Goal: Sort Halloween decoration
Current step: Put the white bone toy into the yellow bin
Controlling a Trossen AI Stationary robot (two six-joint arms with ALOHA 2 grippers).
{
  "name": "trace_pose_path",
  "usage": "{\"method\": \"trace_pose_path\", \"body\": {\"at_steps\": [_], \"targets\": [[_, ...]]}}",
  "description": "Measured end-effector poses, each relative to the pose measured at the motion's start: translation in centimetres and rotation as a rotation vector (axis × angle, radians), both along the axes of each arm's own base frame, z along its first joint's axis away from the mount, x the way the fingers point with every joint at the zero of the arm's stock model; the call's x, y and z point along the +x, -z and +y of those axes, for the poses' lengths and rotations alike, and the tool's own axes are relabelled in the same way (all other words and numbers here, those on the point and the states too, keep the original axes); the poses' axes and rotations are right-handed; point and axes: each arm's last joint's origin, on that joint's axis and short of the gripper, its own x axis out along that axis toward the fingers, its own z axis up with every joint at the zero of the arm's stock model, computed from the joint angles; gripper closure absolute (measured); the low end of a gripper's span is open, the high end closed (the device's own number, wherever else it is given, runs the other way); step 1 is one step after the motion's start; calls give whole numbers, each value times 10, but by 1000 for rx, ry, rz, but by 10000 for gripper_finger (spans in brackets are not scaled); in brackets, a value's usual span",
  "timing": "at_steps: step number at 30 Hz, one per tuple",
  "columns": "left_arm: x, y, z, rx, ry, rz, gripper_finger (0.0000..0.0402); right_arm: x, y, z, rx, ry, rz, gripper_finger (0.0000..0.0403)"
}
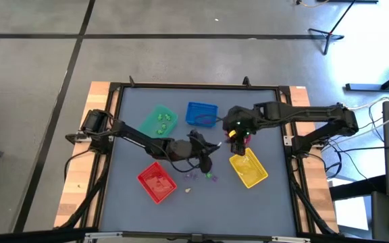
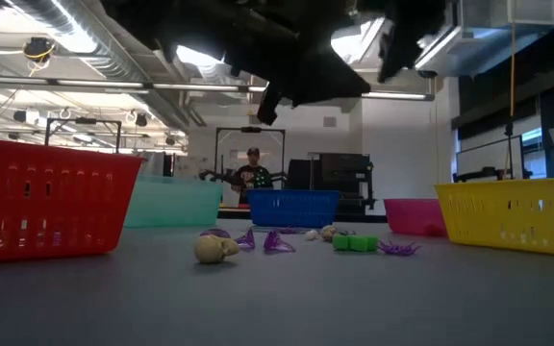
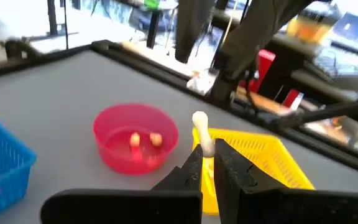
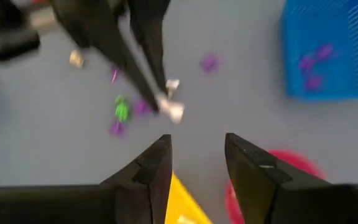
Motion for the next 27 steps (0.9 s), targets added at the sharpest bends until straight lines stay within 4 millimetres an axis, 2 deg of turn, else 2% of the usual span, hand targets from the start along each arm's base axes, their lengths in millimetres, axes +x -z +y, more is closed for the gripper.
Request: {"method": "trace_pose_path", "body": {"at_steps": [8, 16, 20, 27], "targets": [[5, -14, 8, 26, 23, -109, 398, 3, -51, -2, -88, -20, -173, 255], [35, -48, 0, 202, 143, -165, 398, -2, -98, -2, -147, -47, -334, 255], [53, -57, -2, 279, 171, -150, 398, -5, -113, -2, -153, -40, -380, 255], [81, -36, -4, 334, 223, -92, 395, -7, -115, -2, -152, -42, -378, 255]]}}
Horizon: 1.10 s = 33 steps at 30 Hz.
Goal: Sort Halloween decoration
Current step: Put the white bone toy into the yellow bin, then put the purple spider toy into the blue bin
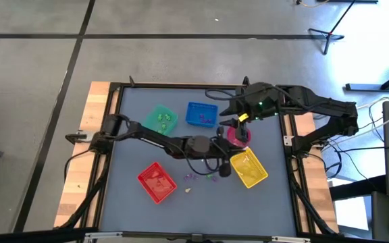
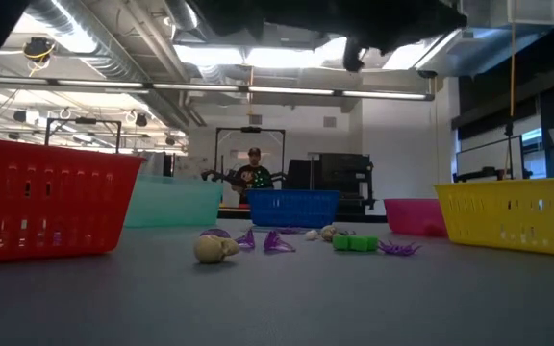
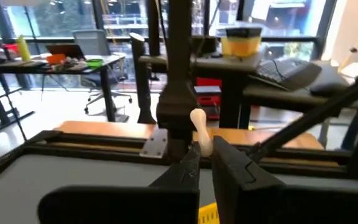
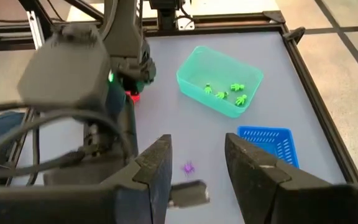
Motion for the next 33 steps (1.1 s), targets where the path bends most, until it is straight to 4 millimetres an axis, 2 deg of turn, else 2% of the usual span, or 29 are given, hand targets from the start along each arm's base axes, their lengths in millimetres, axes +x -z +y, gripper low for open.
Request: {"method": "trace_pose_path", "body": {"at_steps": [10, 15, 33], "targets": [[17, 64, -3, 16, 16, 126, 393, 0, 0, 0, 5, -2, 2, 255], [19, 86, -3, 19, 28, 175, 387, 0, 0, 0, 5, -1, 2, 255], [21, 86, 2, 2, 87, 171, 308, 0, 0, 0, 5, -1, 2, 255]]}}
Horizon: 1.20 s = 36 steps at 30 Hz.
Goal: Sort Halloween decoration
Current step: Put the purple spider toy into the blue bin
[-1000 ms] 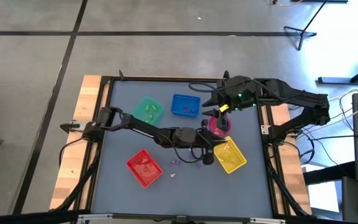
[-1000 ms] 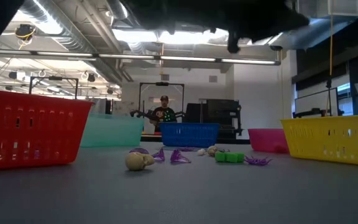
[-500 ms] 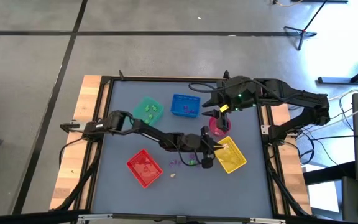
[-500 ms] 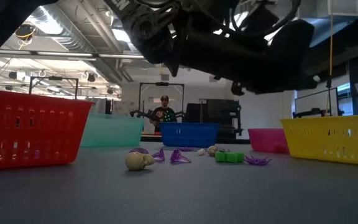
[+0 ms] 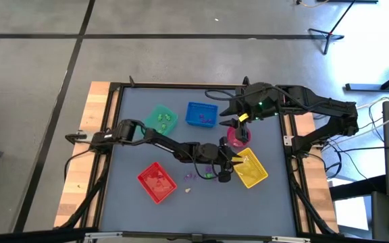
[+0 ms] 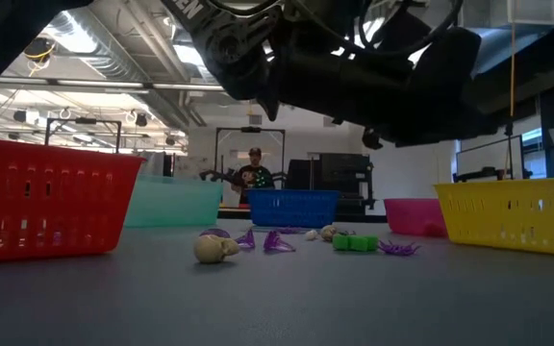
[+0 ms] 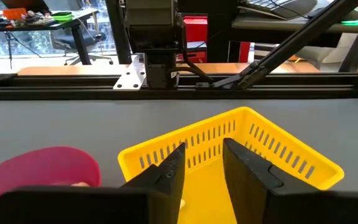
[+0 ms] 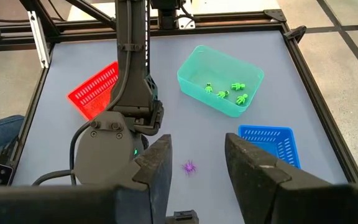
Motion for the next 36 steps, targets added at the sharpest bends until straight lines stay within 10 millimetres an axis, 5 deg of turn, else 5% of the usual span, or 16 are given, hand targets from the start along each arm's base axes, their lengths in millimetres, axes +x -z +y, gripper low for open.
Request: {"method": "trace_pose_path", "body": {"at_steps": [12, 17, 28, 36], "targets": [[-4, -18, 5, 31, -132, 17, 240, 0, 0, 0, 1, -1, 2, 255], [-16, -42, 4, 49, -125, 120, 232, 0, 1, 0, 1, -1, 8, 255], [-71, -127, 4, 31, -39, 316, 231, -1, 2, 0, 2, -1, 21, 255], [-131, -182, -3, 100, -50, 364, 231, 8, 10, 0, 9, -9, 62, 255]]}}
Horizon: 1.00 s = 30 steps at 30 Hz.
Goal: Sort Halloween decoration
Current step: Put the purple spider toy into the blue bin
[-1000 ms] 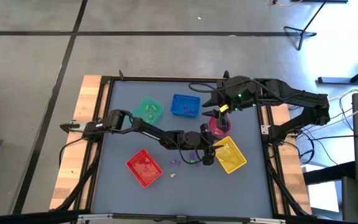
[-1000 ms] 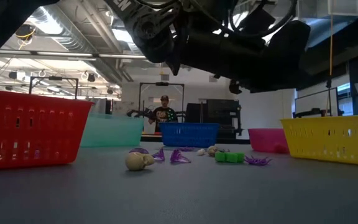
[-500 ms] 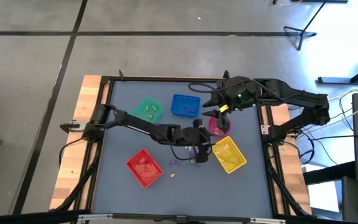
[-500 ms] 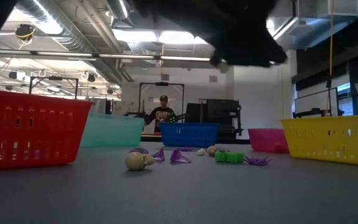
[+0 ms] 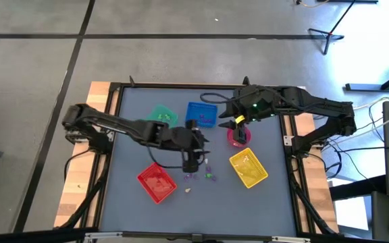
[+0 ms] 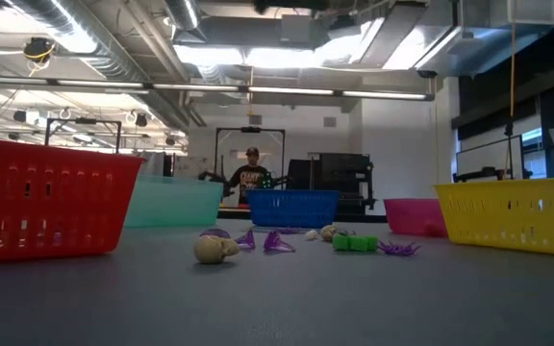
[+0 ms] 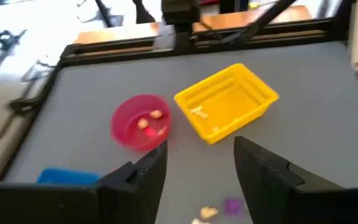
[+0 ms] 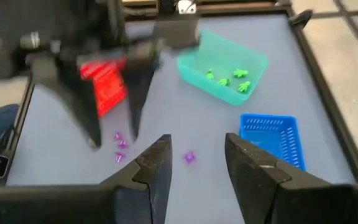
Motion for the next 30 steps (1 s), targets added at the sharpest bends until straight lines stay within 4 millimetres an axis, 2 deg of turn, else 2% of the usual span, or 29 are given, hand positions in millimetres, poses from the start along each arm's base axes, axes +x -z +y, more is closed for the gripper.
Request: {"method": "trace_pose_path", "body": {"at_steps": [4, 9, 14, 19, 30], "targets": [[-32, 5, 1, 1, -56, 0, 231, 17, 14, 2, 47, -49, 48, 255], [-69, 38, -1, -76, -81, -21, 231, 43, 38, 2, 57, -58, 130, 255], [-92, 64, -4, -166, -92, -109, 231, 71, 72, 1, 24, -90, 237, 255], [-101, 81, -7, -202, -95, -109, 231, 97, 110, 0, 20, -95, 344, 255], [-102, 86, -7, -207, -97, -112, 231, 136, 189, -1, -80, -254, 521, 255]]}}
